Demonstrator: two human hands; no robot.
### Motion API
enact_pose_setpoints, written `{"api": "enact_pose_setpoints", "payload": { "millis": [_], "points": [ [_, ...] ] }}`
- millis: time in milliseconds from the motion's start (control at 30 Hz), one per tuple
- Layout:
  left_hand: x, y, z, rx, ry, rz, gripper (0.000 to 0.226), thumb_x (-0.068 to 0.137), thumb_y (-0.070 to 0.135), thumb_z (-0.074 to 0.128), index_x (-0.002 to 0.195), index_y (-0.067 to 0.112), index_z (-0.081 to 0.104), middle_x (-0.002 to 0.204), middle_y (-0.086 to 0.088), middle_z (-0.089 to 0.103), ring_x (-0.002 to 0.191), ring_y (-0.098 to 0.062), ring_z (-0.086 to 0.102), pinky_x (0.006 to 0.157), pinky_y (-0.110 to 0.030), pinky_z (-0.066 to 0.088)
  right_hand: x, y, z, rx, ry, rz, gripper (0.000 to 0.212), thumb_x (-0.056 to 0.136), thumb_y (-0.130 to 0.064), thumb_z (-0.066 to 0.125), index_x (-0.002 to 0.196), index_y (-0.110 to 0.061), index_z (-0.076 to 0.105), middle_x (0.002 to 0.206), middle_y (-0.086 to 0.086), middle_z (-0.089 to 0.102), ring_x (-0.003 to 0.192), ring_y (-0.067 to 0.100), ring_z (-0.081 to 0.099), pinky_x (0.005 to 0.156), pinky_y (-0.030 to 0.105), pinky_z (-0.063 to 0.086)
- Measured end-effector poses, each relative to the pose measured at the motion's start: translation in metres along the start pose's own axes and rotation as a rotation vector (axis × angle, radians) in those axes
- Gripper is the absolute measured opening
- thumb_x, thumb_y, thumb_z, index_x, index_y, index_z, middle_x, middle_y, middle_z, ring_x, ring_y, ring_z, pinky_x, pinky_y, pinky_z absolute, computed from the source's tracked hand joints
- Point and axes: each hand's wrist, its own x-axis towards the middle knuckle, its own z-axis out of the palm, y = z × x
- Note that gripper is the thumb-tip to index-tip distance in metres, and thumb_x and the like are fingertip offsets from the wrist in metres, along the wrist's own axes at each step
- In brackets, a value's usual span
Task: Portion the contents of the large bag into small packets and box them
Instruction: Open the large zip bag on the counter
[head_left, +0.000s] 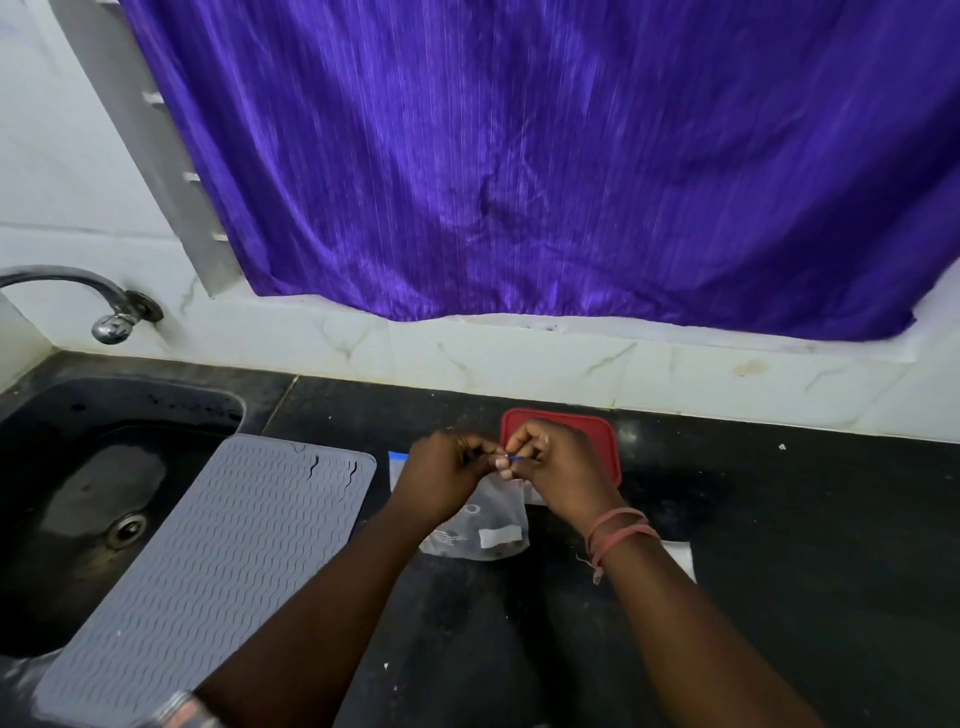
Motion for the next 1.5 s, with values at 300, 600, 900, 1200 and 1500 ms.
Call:
{"api": "enact_pose_setpoints", "payload": {
  "millis": [300, 600, 900, 1200, 1500],
  "points": [
    [-0.018, -0.026, -0.047, 0.232, -0.075, -0.029, 0.014, 0.098, 0.037, 0.062, 0.099, 0.032, 0.075, 0.088, 0.015, 0.073, 0.082, 0.004, 0.066, 0.074, -0.02, 0.054, -0.014, 0.021, -0.037, 0.148, 0.231, 0.11, 0.018, 0.08, 0.007, 0.074, 0.08, -0.01, 0.076, 0.073, 0.0, 0.076, 0.068, 0.011, 0.071, 0.063, 0.018, 0.056],
    [-0.031, -0.01, -0.037, -0.181, -0.247, -0.146, 0.017, 0.091, 0.037, 0.072, 0.105, 0.026, 0.073, 0.109, 0.011, 0.074, 0.104, 0.0, 0.068, 0.093, -0.027, 0.055, -0.02, 0.029, -0.038, 0.309, 0.275, 0.107, 0.025, 0.086, 0.012, 0.065, 0.081, -0.012, 0.07, 0.078, 0.008, 0.072, 0.075, 0.014, 0.066, 0.077, 0.038, 0.056],
    [-0.023, 0.018, -0.006, -0.231, -0.192, -0.306, 0.007, 0.088, 0.008, 0.075, 0.092, 0.009, 0.08, 0.084, -0.006, 0.077, 0.072, -0.005, 0.062, 0.067, -0.019, 0.047, -0.019, 0.021, 0.001, 0.307, 0.292, 0.083, 0.022, 0.087, 0.004, 0.068, 0.096, -0.016, 0.069, 0.092, -0.002, 0.072, 0.084, 0.004, 0.065, 0.084, 0.031, 0.053],
    [-0.032, 0.027, 0.011, -0.316, -0.063, -0.497, 0.009, 0.085, 0.003, 0.07, 0.08, 0.003, 0.078, 0.049, 0.002, 0.063, 0.038, -0.002, 0.05, 0.044, -0.017, 0.042, -0.047, 0.019, 0.05, 0.431, 0.318, 0.545, 0.023, 0.085, -0.009, 0.071, 0.103, -0.011, 0.058, 0.099, 0.02, 0.07, 0.086, 0.034, 0.071, 0.07, 0.051, 0.061],
    [-0.038, 0.024, -0.008, 0.22, 0.087, -0.45, 0.01, 0.079, 0.02, 0.068, 0.087, 0.023, 0.072, 0.086, 0.0, 0.07, 0.077, -0.02, 0.069, 0.066, -0.025, 0.048, -0.058, 0.026, 0.016, 0.247, 0.498, 0.411, 0.02, 0.082, 0.002, 0.064, 0.079, -0.017, 0.064, 0.079, 0.007, 0.067, 0.067, 0.023, 0.069, 0.056, 0.036, 0.06]
  ]
}}
